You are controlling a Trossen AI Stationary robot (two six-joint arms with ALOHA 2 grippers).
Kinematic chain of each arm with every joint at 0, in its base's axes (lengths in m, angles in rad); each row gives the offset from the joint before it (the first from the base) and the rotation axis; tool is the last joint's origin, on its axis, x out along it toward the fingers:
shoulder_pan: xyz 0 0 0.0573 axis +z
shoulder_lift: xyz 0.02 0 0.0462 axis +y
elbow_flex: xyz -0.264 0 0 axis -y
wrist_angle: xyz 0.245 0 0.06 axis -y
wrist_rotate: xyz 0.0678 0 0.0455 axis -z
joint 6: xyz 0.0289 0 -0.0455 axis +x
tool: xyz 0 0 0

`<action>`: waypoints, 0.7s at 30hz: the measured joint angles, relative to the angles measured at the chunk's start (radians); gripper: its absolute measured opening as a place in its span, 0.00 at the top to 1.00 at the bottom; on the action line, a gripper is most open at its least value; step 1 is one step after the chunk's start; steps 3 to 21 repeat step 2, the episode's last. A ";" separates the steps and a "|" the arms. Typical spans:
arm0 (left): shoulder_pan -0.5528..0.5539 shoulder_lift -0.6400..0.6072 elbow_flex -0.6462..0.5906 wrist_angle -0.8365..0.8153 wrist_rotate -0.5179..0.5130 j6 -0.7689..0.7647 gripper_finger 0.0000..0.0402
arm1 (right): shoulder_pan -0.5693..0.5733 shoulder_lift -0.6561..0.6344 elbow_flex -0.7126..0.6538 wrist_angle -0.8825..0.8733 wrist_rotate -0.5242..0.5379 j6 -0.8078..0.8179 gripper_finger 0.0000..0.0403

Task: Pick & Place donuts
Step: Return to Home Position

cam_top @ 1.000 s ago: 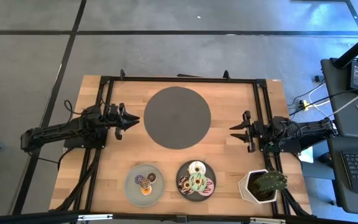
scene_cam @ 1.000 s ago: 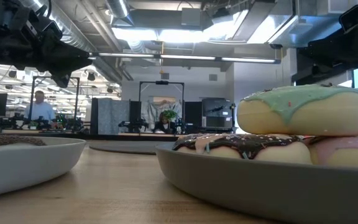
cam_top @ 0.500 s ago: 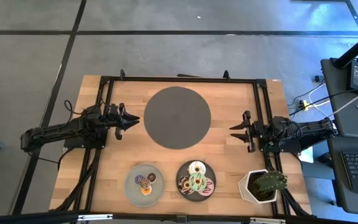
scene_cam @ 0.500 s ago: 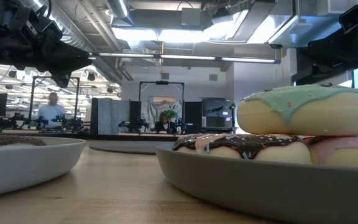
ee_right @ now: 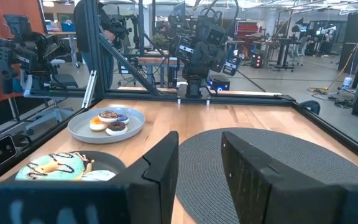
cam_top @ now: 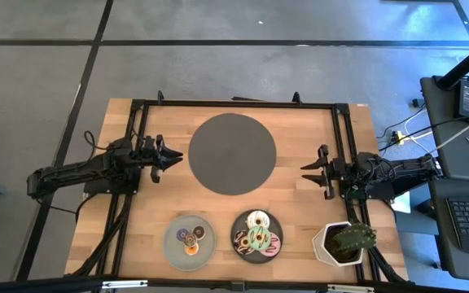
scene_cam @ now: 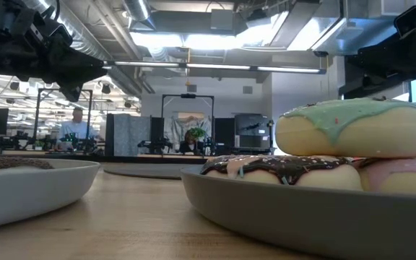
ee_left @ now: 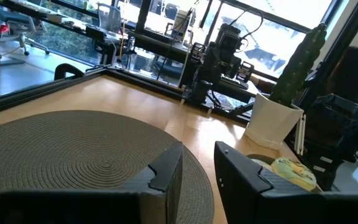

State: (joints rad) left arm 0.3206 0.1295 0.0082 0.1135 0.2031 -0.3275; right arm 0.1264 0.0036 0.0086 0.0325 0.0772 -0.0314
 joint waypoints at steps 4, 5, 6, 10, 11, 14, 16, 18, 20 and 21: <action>0.000 0.000 0.000 0.000 0.000 0.000 0.78 | 0.000 0.000 0.000 0.000 0.000 -0.001 0.69; 0.000 0.000 0.000 0.000 0.000 0.000 0.78 | 0.000 0.000 0.000 0.000 0.000 -0.001 0.69; 0.000 0.000 0.000 0.000 0.000 0.000 0.78 | 0.000 0.000 0.000 0.000 0.000 -0.001 0.69; 0.000 0.000 0.000 0.000 0.000 0.000 0.78 | 0.000 0.000 0.000 0.000 0.000 -0.001 0.69; 0.000 0.000 0.000 0.000 0.000 0.000 0.78 | 0.000 0.000 0.000 0.000 0.000 -0.001 0.69; 0.000 0.000 0.000 0.000 0.000 0.000 0.78 | 0.000 0.000 0.000 0.000 0.000 -0.001 0.69; 0.000 0.000 0.000 0.000 0.000 0.000 0.78 | 0.000 0.000 0.000 0.000 0.000 -0.001 0.69; 0.000 0.000 0.000 0.000 0.000 0.000 0.78 | 0.000 0.000 0.000 0.000 0.000 -0.001 0.69; 0.000 0.000 0.000 0.000 0.000 0.000 0.78 | 0.000 0.000 0.000 0.000 0.000 -0.001 0.69; 0.000 0.000 0.000 0.000 0.000 0.000 0.78 | 0.000 0.000 0.000 0.000 0.000 -0.001 0.69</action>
